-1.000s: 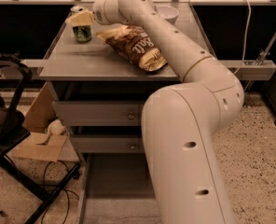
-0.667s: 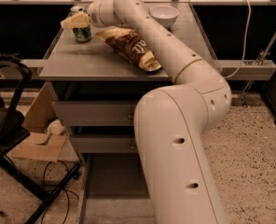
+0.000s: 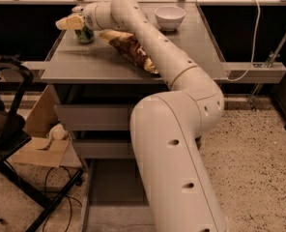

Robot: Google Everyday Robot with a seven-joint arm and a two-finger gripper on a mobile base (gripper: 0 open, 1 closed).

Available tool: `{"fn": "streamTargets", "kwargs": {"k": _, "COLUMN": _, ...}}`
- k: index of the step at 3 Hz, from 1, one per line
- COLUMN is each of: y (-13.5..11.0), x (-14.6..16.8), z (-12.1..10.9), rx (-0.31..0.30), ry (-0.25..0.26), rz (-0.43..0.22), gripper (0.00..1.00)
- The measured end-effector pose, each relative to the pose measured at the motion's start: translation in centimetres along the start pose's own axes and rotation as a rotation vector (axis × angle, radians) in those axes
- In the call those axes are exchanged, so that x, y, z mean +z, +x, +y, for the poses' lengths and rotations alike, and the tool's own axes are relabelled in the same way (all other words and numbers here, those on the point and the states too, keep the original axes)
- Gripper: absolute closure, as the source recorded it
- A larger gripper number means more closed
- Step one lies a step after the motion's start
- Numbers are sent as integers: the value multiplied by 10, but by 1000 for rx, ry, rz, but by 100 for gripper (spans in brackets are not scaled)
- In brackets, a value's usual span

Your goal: Place green can into bottom drawer

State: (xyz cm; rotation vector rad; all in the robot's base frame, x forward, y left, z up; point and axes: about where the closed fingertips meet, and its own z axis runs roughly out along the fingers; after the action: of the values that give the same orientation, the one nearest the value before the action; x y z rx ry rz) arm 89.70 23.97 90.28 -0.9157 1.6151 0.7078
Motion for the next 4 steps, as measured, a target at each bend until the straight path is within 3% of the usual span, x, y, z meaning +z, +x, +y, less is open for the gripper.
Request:
{"fn": "streamTargets", "kwargs": {"k": 2, "y": -1, "x": 3, "z": 1, "rx": 0, "ry": -6, "rz": -7, "gripper": 64}}
{"fn": "streamTargets", "kwargs": {"k": 3, "y": -1, "x": 3, "z": 1, "rx": 0, "ry": -6, "rz": -7, "gripper": 95}}
{"fn": "streamTargets", "kwargs": {"k": 4, "y": -1, "x": 3, "z": 1, "rx": 0, "ry": -7, "rz": -7, "gripper": 100}}
